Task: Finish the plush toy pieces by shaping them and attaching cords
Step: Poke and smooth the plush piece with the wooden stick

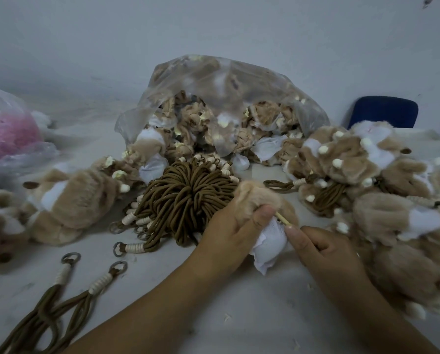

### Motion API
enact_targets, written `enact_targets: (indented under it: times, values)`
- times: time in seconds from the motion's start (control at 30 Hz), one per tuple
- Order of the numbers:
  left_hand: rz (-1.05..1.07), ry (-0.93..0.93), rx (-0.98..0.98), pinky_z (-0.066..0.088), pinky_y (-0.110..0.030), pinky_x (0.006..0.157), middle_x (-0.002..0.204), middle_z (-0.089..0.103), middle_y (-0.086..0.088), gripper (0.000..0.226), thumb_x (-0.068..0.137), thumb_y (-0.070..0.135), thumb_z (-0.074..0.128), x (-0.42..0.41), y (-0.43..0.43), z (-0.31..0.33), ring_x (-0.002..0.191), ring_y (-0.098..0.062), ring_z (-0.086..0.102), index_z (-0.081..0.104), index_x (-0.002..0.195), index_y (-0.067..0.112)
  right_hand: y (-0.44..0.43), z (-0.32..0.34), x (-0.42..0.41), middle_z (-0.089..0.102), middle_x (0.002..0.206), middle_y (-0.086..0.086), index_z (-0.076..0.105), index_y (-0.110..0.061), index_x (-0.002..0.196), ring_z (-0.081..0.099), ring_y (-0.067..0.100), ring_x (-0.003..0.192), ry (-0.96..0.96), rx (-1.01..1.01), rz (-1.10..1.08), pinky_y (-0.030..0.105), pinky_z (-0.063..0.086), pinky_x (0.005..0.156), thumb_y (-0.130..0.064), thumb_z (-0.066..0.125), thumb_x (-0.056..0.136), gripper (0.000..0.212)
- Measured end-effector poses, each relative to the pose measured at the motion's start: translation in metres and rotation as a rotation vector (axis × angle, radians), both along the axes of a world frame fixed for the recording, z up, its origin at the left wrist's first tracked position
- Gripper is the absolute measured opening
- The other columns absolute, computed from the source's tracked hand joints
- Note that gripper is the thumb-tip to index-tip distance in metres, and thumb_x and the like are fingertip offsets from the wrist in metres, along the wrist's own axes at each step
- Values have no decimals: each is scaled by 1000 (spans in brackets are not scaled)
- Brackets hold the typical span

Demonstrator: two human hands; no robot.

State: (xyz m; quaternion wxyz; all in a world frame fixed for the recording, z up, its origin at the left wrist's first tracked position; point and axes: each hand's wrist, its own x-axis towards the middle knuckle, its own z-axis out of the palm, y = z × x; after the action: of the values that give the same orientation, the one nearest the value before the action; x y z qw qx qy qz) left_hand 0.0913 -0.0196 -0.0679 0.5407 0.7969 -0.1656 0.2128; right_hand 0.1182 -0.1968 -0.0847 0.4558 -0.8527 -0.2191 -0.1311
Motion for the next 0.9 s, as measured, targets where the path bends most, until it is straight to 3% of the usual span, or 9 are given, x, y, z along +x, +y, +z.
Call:
enact_targets:
  times: [0.2, 0.3, 0.37, 0.57, 0.67, 0.73, 0.83, 0.9]
  values:
    - [115, 9, -205, 50, -16, 71, 86, 70, 15, 43, 84, 72, 43, 0, 4, -6, 81, -1, 66, 66, 89, 35, 2, -2, 2, 29, 46, -3, 34, -6, 58, 32, 5, 44, 4, -27, -42, 22, 26, 44, -71, 45, 78, 68]
    - [205, -35, -247, 55, -38, 77, 89, 68, -4, 47, 84, 60, 49, 3, 3, -3, 83, -19, 65, 65, 91, 16, 0, -2, 3, 29, 45, -3, 34, -11, 59, 33, 7, 42, -37, -102, -83, 23, 26, 44, -76, 41, 79, 68]
    - [229, -98, -203, 51, -44, 78, 90, 61, -8, 46, 87, 52, 48, 4, 3, -2, 83, -23, 60, 61, 91, 8, -1, -2, 4, 32, 45, -3, 35, -13, 60, 35, 8, 42, -42, -143, -95, 28, 29, 46, -76, 40, 79, 66]
    - [213, -108, -160, 47, -14, 71, 85, 65, 16, 21, 91, 50, 45, 4, 3, -3, 79, -4, 62, 59, 88, 35, 1, 1, 3, 34, 50, -5, 26, -19, 51, 34, 10, 47, -74, -224, -77, 33, 28, 48, -72, 38, 75, 59]
    - [218, -116, -130, 46, -12, 67, 79, 65, 19, 21, 91, 52, 45, 3, 3, -4, 72, -2, 62, 58, 80, 40, 1, 3, 1, 34, 50, -5, 25, -19, 50, 35, 11, 48, -83, -209, -67, 34, 30, 48, -70, 39, 75, 59]
    - [178, -72, -111, 48, -12, 66, 76, 67, 20, 26, 90, 55, 44, 1, -2, -3, 70, 0, 64, 61, 76, 42, 4, 2, -1, 34, 48, -5, 28, -16, 51, 35, 9, 47, -75, -163, -48, 26, 28, 47, -72, 41, 78, 63]
    - [83, 25, -105, 56, -32, 71, 78, 71, 11, 35, 87, 60, 41, -1, -8, -4, 73, -7, 68, 68, 81, 39, 8, -3, -5, 37, 47, -7, 41, -14, 59, 37, 7, 46, -38, -69, -28, 18, 28, 45, -75, 42, 79, 65]
    - [48, 46, -134, 55, -50, 70, 77, 71, -5, 49, 86, 64, 40, 0, -8, -6, 73, -24, 68, 68, 85, 24, 11, -6, -7, 41, 48, -5, 46, -14, 63, 39, 7, 47, -16, -39, -32, 20, 31, 46, -75, 42, 79, 63]
